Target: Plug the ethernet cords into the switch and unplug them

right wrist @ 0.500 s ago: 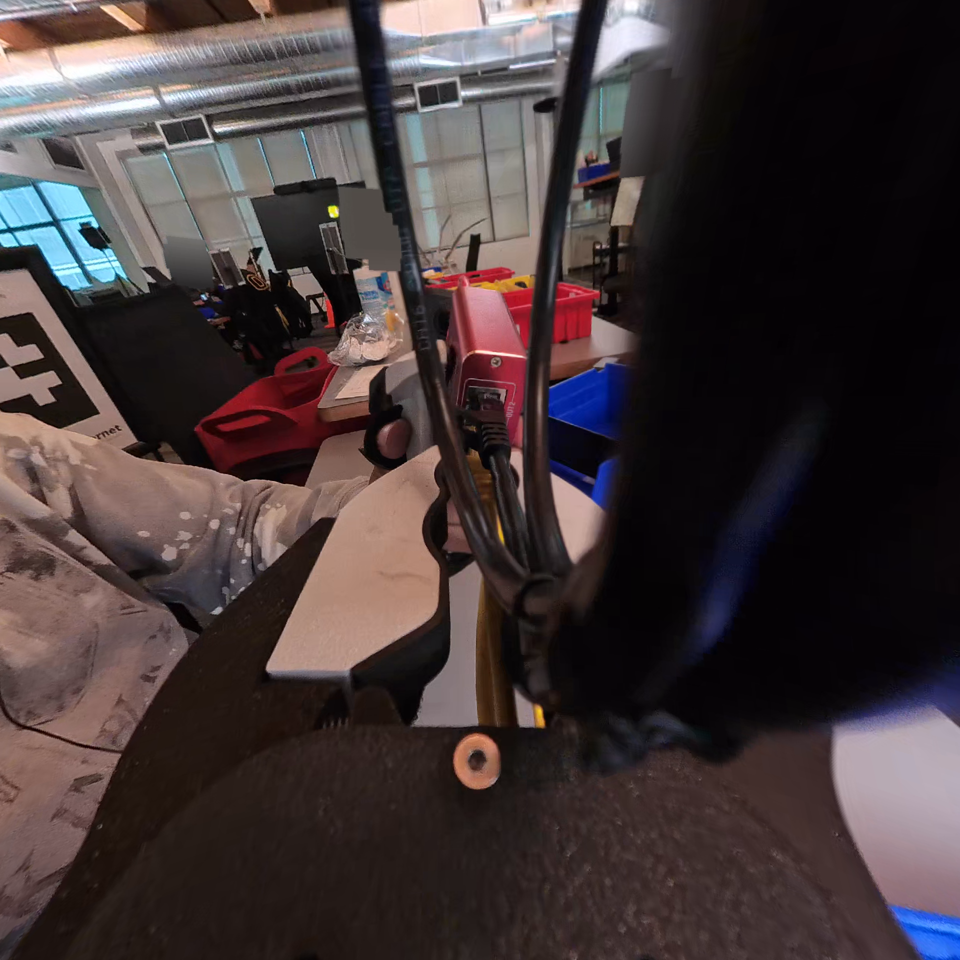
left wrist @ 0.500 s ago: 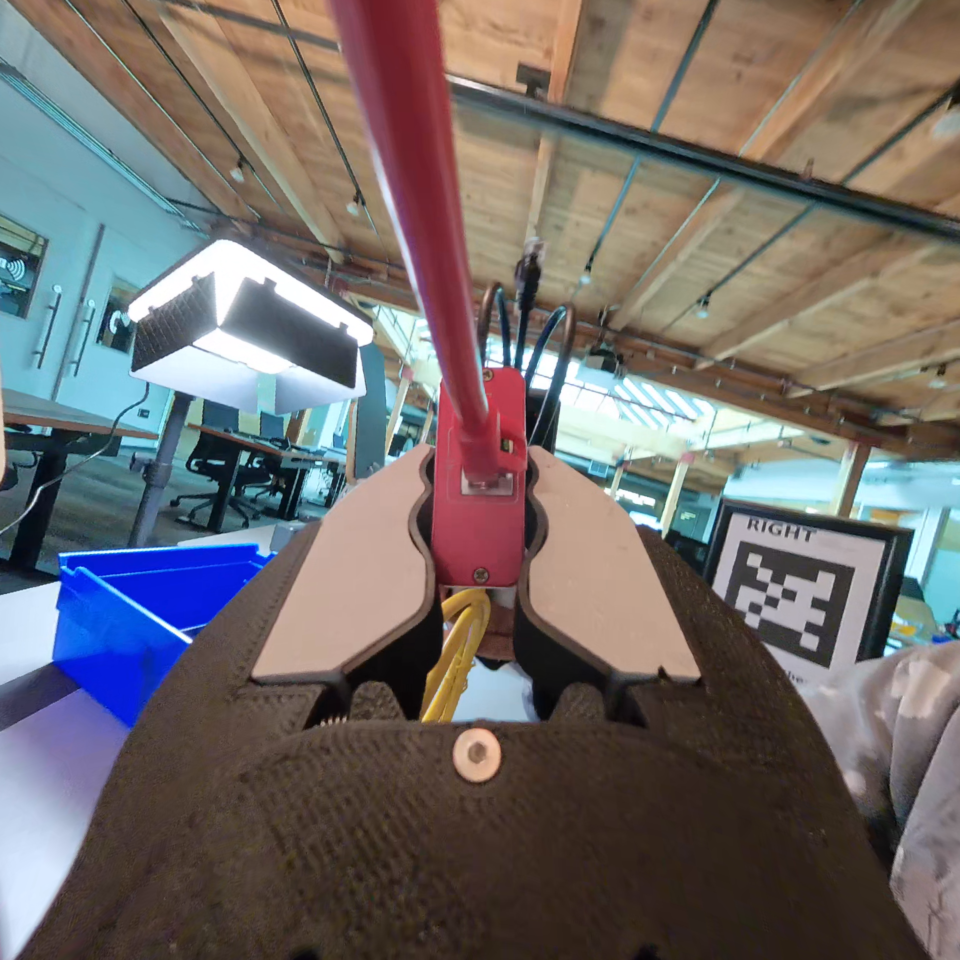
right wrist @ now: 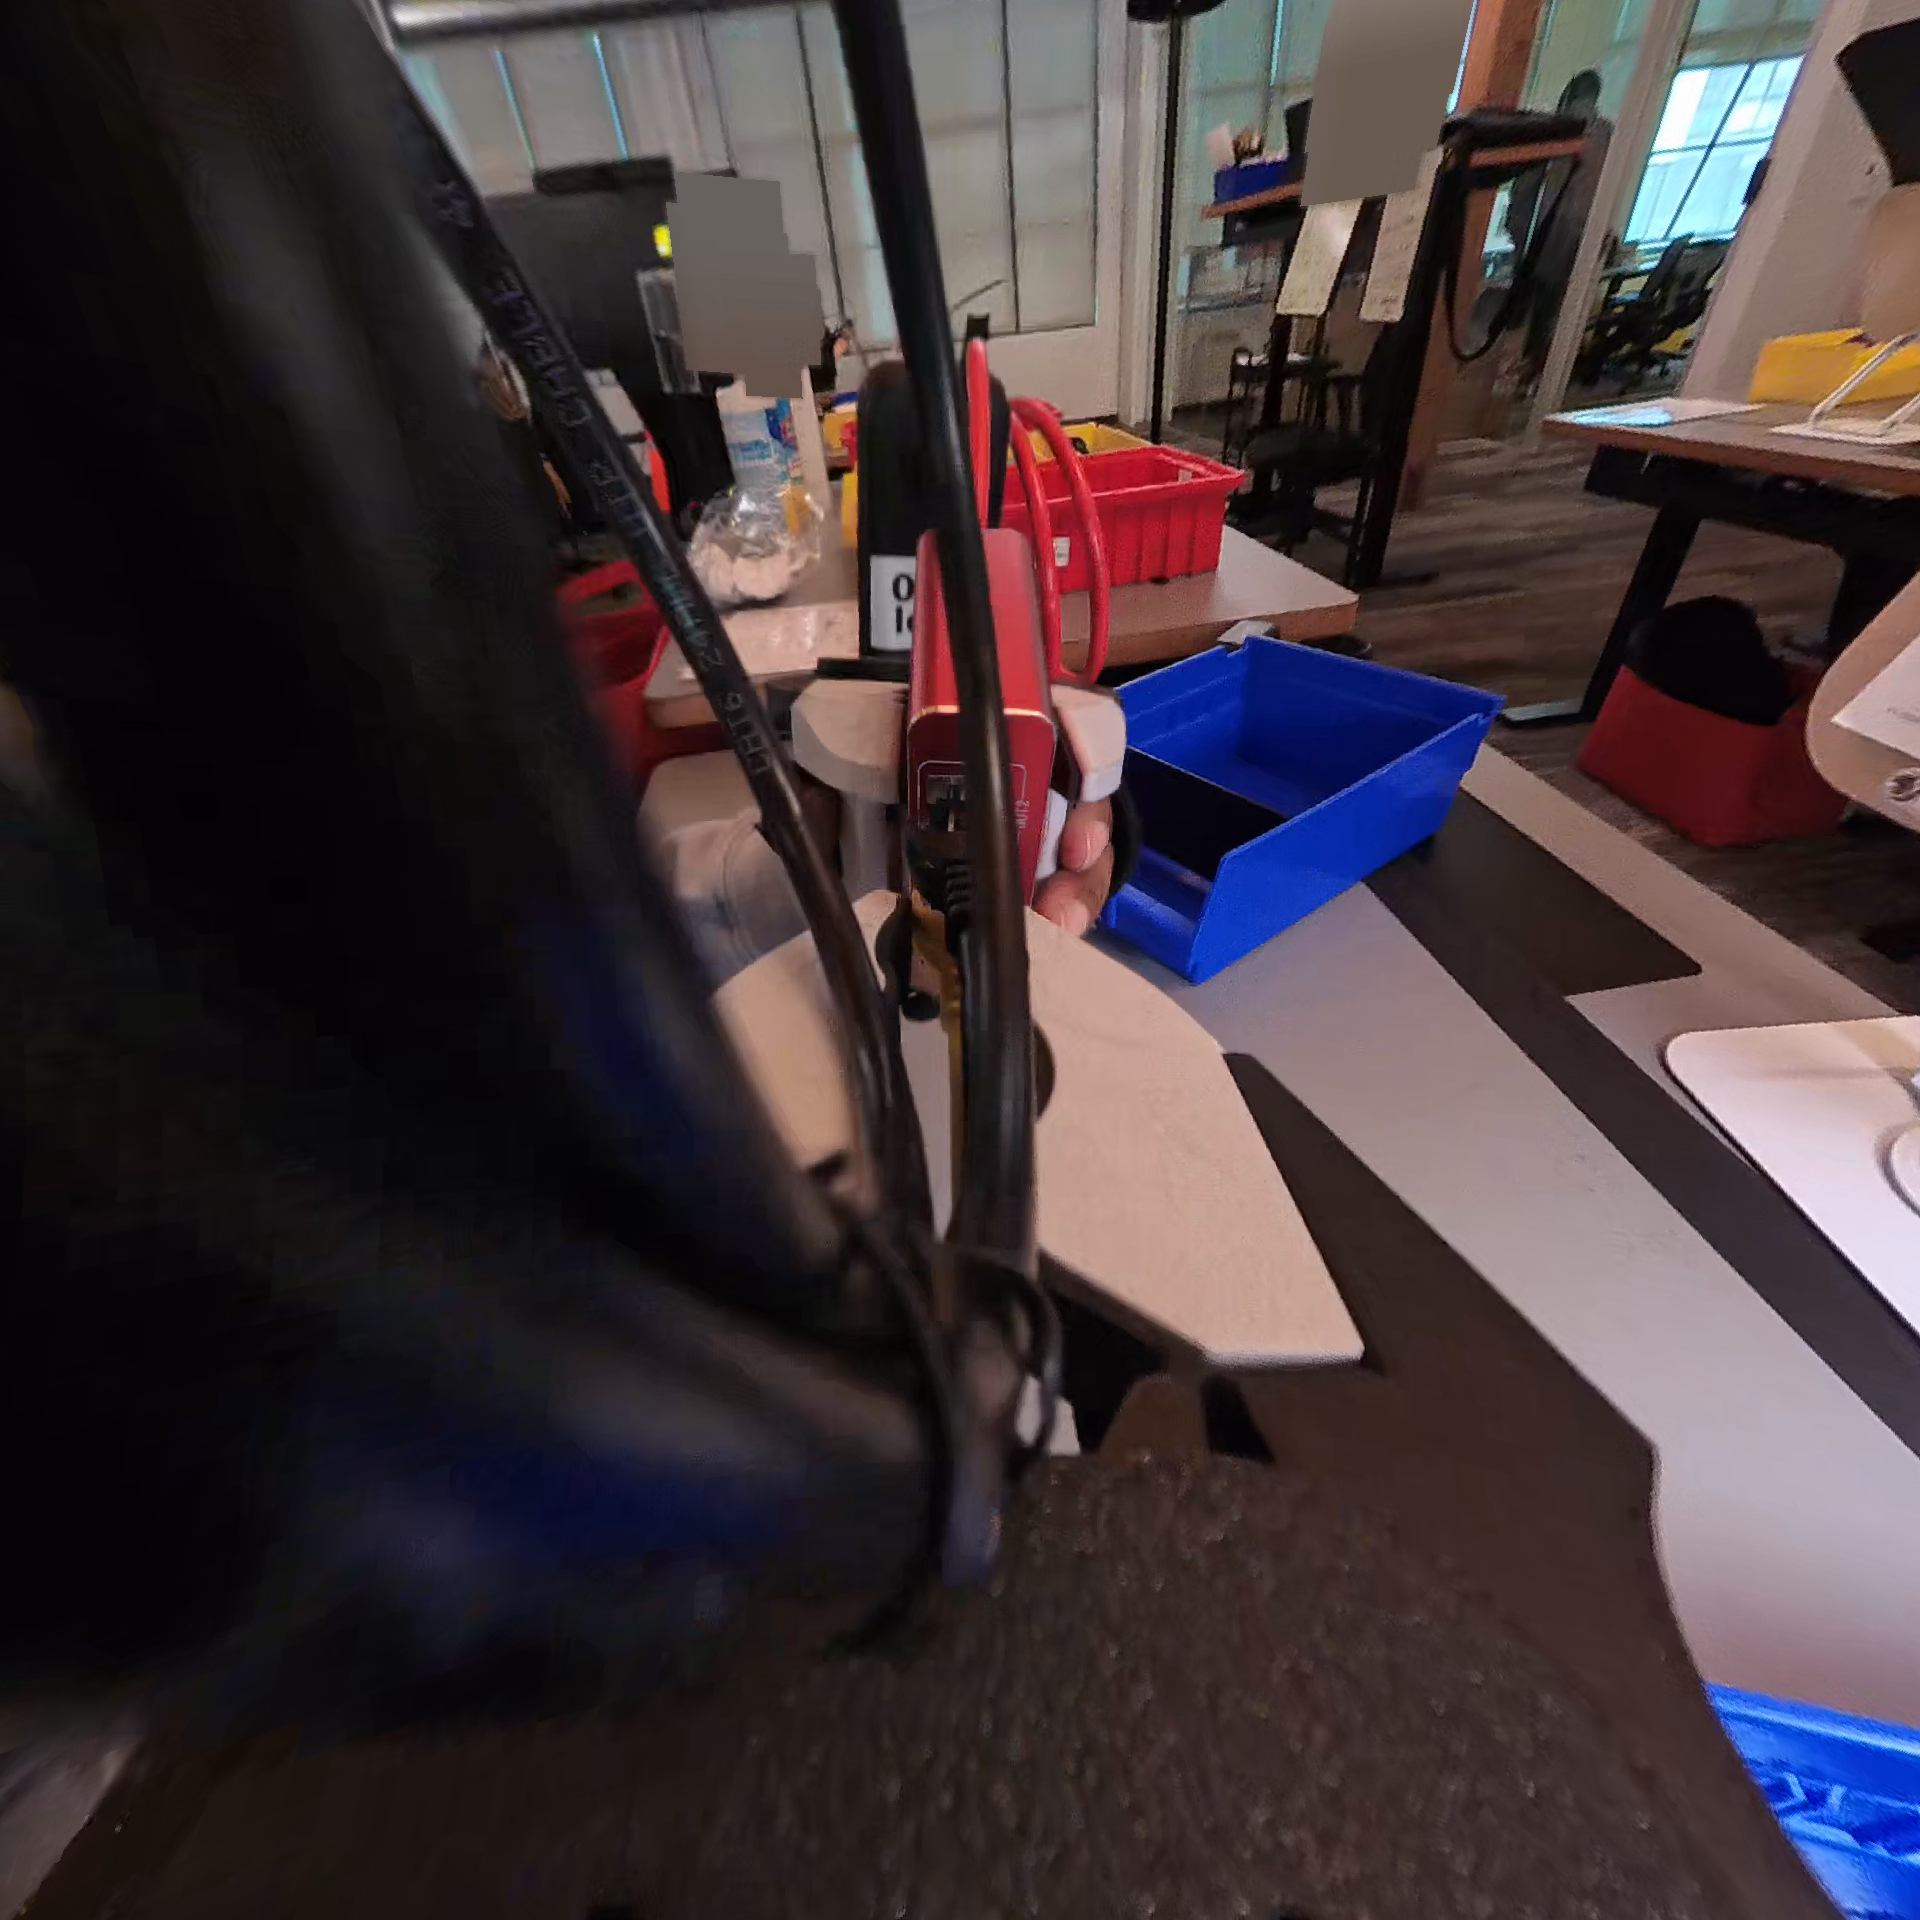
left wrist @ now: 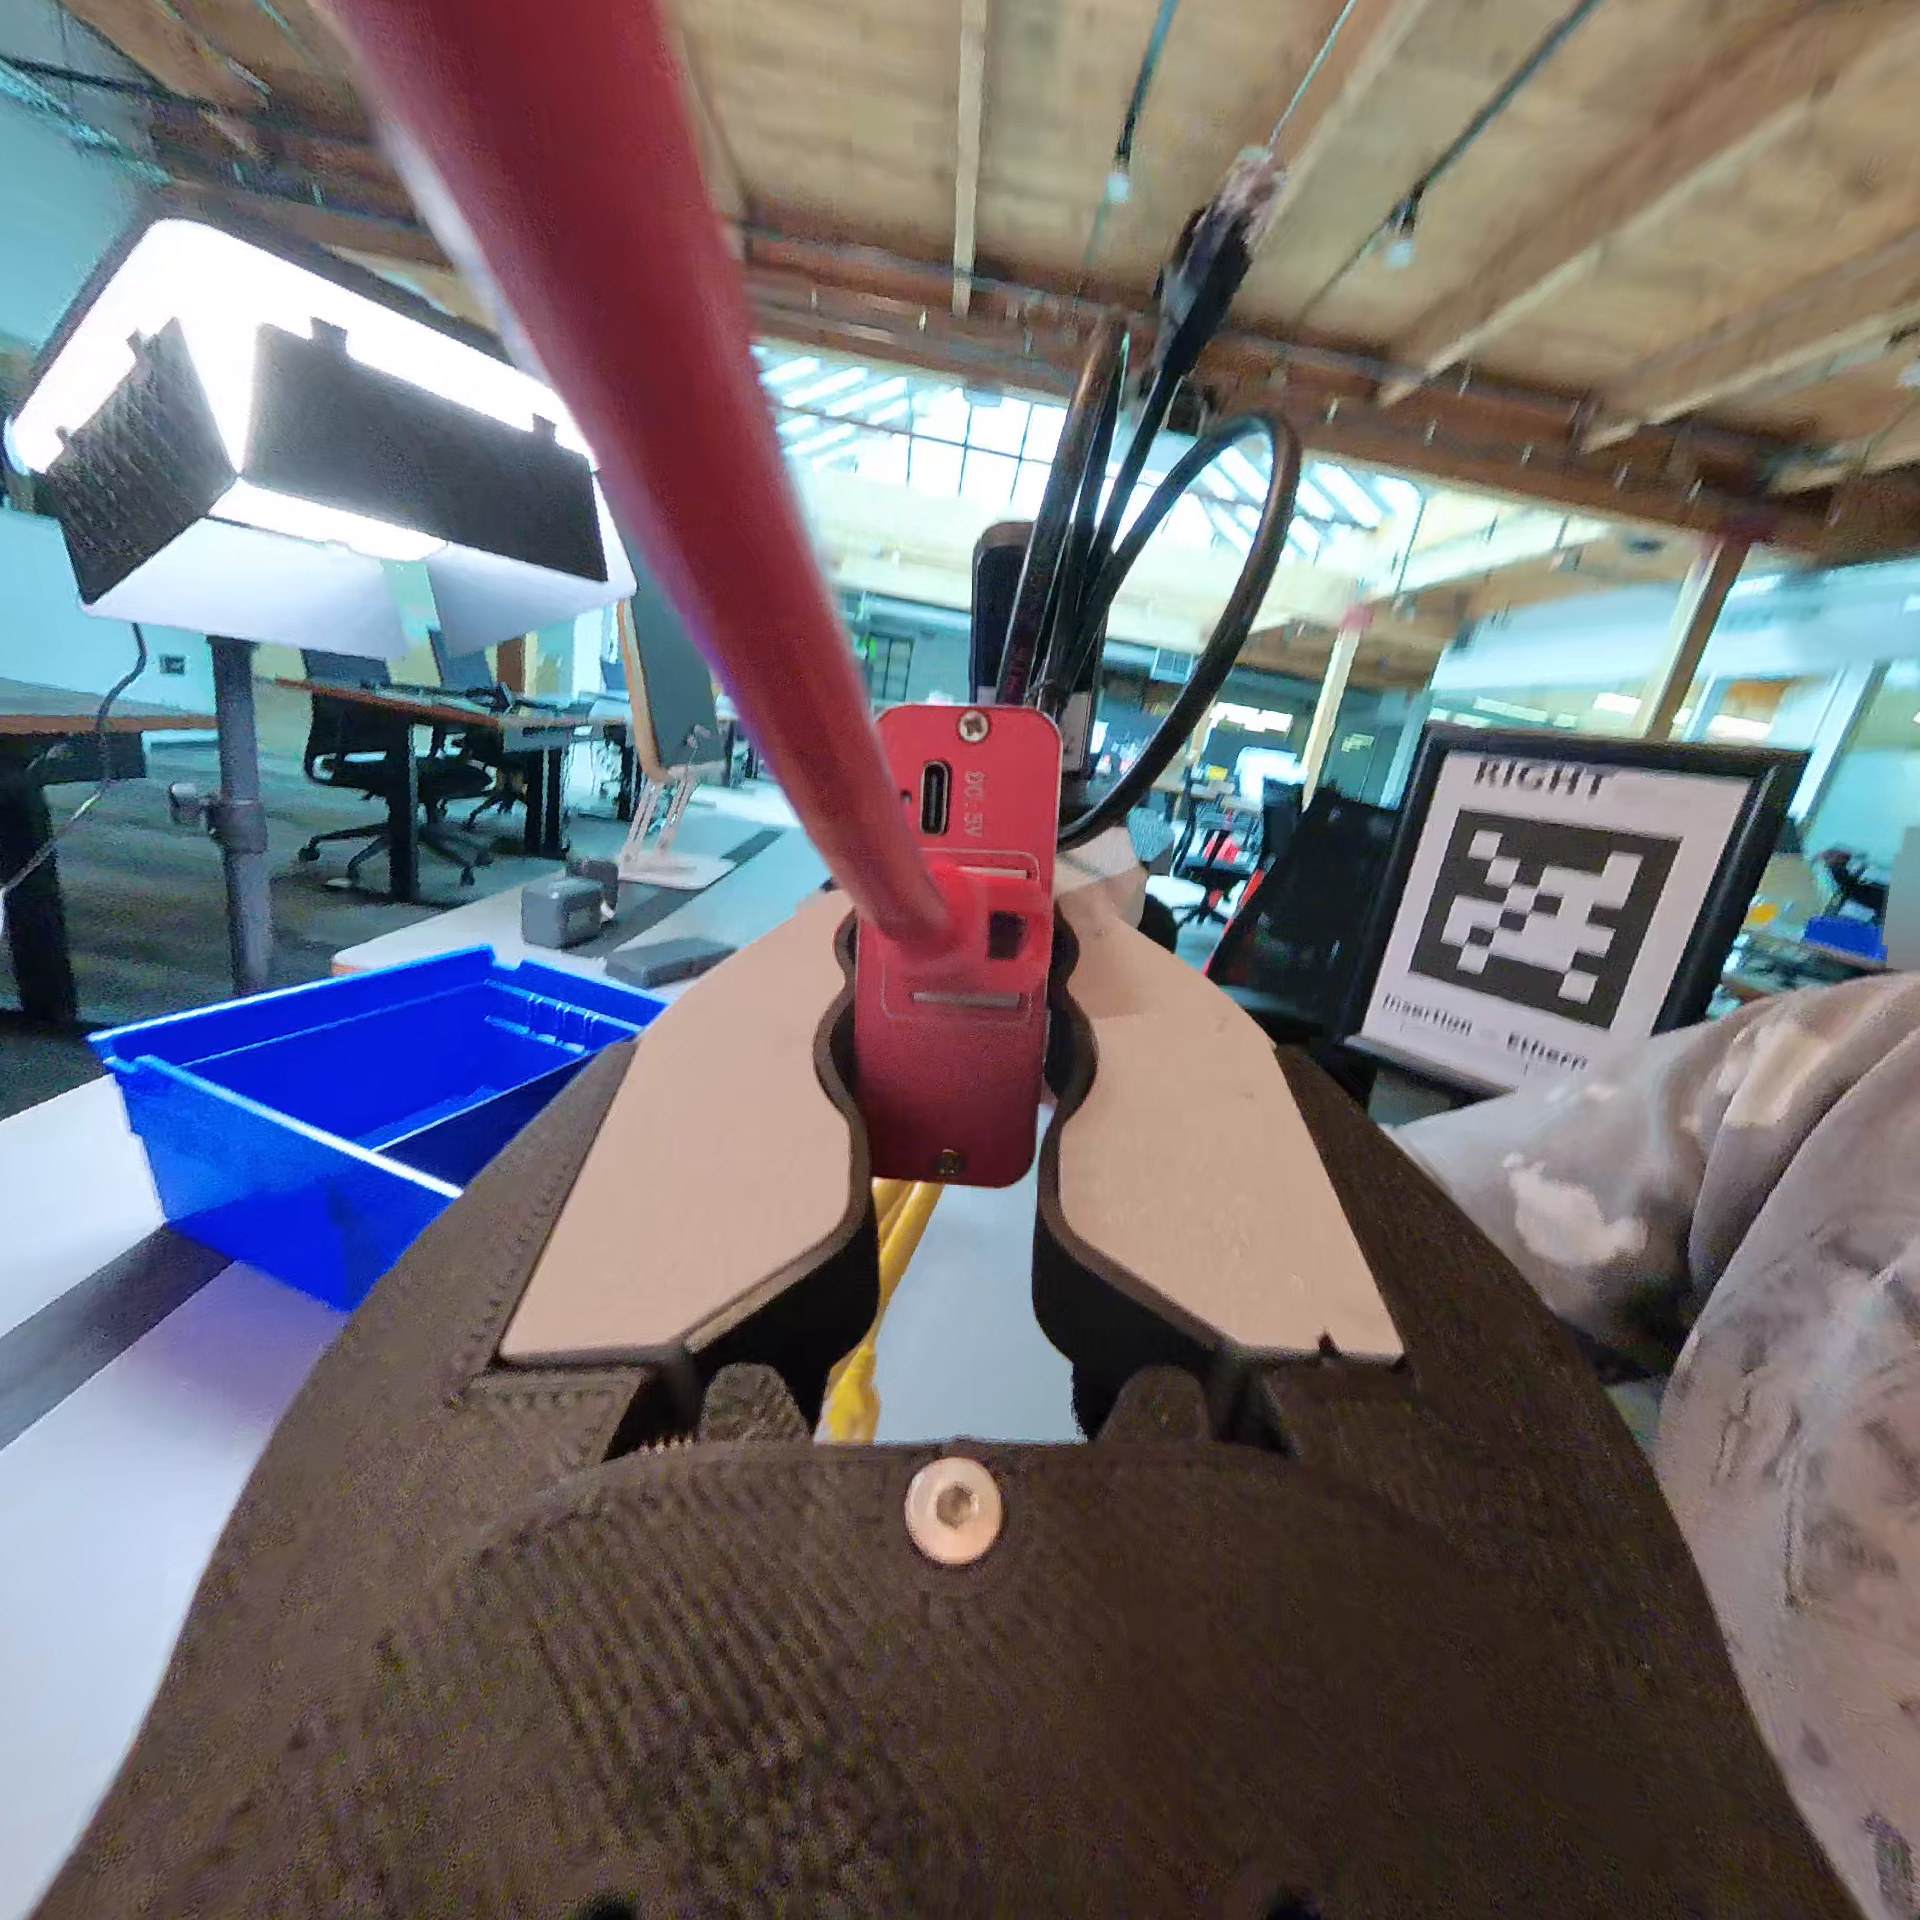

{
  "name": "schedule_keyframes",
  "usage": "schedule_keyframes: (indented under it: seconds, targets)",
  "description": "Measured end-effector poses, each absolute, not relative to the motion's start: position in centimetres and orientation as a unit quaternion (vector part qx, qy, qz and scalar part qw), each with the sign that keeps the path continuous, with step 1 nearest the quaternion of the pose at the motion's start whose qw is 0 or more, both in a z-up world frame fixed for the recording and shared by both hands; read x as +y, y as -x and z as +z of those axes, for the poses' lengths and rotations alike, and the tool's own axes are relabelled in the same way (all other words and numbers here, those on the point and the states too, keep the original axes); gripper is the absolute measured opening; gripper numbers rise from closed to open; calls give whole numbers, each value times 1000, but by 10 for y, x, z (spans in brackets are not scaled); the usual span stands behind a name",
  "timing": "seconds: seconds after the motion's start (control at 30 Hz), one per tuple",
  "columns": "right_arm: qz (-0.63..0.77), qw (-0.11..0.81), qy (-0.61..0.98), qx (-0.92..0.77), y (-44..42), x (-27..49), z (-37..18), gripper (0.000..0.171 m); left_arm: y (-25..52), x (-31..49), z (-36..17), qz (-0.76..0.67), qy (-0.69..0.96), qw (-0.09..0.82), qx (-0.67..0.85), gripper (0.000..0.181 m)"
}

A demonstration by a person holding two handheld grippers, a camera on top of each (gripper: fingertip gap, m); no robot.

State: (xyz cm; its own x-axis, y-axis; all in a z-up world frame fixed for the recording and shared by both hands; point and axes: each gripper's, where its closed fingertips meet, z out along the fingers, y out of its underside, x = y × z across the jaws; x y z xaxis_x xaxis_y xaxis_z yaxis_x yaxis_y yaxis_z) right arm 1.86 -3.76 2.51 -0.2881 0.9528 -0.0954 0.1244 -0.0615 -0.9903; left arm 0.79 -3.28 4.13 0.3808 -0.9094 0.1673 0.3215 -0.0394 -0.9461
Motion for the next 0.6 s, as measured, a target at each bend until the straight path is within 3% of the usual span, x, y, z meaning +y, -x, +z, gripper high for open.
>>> schedule_keyframes:
  seconds: [0.03, 0.27, 0.6]
  targets:
    - [560, 366, 467, -579, -19, -39, 24, 13, -9, -34, 40, -476, 541, 632, 284, 31]
    - [570, 358, 466, -574, -19, -37, 23, 14, -10, -36, 36, -447, 560, 626, 308, 30]
    - [600, 401, 447, -529, -10, -32, 35, 15, 5, -30, 59, -501, 492, 681, 208, 30]
